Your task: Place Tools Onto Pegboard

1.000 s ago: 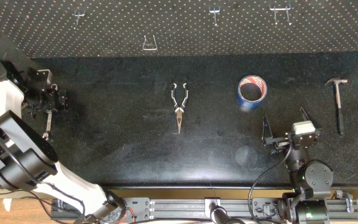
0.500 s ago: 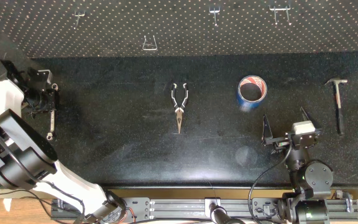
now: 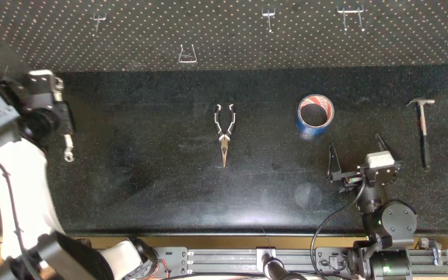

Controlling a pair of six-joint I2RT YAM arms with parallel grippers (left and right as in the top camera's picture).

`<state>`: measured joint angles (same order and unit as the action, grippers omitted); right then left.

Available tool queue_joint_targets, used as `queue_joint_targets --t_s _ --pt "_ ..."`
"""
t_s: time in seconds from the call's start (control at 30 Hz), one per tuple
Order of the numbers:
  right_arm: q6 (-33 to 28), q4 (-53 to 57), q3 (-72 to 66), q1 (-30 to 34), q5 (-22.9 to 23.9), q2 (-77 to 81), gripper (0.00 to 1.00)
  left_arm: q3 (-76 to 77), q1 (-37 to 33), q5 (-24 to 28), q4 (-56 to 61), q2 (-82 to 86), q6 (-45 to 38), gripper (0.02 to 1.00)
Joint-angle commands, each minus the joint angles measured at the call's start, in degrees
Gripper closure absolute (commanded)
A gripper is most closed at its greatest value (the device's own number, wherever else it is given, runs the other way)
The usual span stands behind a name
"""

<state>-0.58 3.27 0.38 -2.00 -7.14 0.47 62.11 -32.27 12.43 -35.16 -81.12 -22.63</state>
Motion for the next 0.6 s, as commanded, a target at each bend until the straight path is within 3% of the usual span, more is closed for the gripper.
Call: queue_joint_targets --t_s 0.03,0.1,0.17,0.27,0.43,0.6 --pt "-0.4 0.4 -0.2 -0.3 0.1 -0.4 0.02 -10.3 9.6 -4.2 10.3 11.0 1.5 0.991" --pt "-0.4 0.4 -0.2 -0.3 0.1 -0.4 0.02 -11.0 16.0 -10.8 16.2 10.9 7.2 0.989" --pt "-0.4 0.4 -0.2 -0.3 0.1 -0.4 0.023 -11.0 20.9 -11.0 22.5 10.9 15.9 0.989" --pt "-0.4 0.4 -0.2 -0.3 0.1 -0.4 0.023 -10.9 24.7 -11.0 26.2 10.8 19.3 0.989" --pt "-0.4 0.4 -0.2 -0.3 0.1 -0.4 0.02 -10.4 24.7 -15.9 27.3 9.9 21.2 0.989" --pt "-0.4 0.4 -0.2 -0.3 0.1 -0.4 0.02 -9.6 24.7 -15.9 28.7 9.6 22.4 0.989"
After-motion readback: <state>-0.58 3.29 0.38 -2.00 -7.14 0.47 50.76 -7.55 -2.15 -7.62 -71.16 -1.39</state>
